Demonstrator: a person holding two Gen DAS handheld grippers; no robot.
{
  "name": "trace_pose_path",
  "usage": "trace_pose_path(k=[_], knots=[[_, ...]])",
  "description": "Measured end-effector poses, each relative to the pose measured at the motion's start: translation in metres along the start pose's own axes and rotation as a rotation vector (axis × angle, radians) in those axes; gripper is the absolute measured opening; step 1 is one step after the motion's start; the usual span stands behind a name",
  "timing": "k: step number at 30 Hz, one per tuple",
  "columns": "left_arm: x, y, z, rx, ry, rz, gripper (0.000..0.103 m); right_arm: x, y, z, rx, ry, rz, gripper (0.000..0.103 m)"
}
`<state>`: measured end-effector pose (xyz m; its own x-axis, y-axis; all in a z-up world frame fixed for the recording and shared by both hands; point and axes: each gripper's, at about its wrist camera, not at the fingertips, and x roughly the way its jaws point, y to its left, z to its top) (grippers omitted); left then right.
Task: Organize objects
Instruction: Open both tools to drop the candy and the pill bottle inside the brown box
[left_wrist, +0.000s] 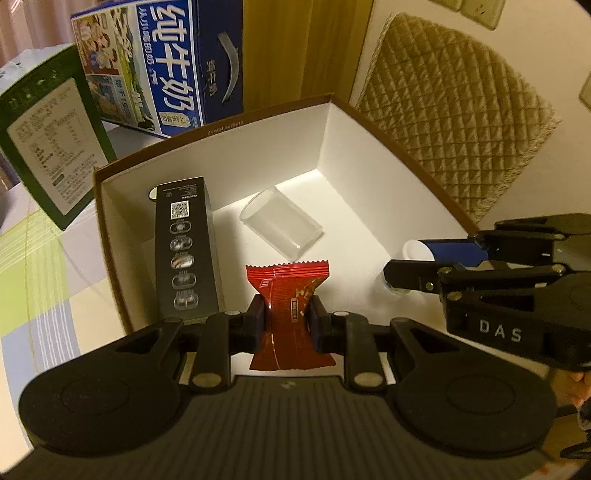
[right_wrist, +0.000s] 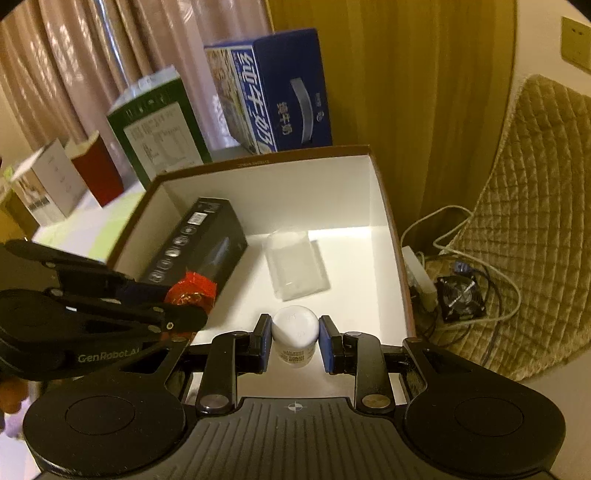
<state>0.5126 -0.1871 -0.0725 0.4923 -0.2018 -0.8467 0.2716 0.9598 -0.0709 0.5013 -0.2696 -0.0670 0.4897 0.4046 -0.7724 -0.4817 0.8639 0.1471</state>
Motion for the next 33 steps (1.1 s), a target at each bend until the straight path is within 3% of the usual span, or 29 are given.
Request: trace_pose_path(k=[10,16,21,26,30,33], knots=[[0.033,0.009,0.011,0.011,0.024,0.045,0.021,0.021,-0.006,0.015,-0.060,0.009,-0.015,0.024],[0.033,0.012,0.014,0.021,0.013,0.063,0.038,0.026,-0.008,0.020,-0.081,0.010,-0.016,0.024],[0.030,0.014,0.014,0.021,0.011,0.051,0.045,0.027,-0.008,0.022,-0.083,-0.010,-0.009,0.025],[0.024,0.015,0.013,0.019,0.014,0.040,0.052,0.018,-0.008,0.021,-0.082,-0.035,0.006,0.045],[0.012,0.014,0.009,0.017,-0.004,0.040,0.066,0.004,-0.009,0.016,-0.065,-0.053,0.030,0.051],[0.001,0.015,0.003,0.015,-0.022,0.029,0.069,-0.011,-0.009,0.008,-0.047,-0.070,0.047,0.060]])
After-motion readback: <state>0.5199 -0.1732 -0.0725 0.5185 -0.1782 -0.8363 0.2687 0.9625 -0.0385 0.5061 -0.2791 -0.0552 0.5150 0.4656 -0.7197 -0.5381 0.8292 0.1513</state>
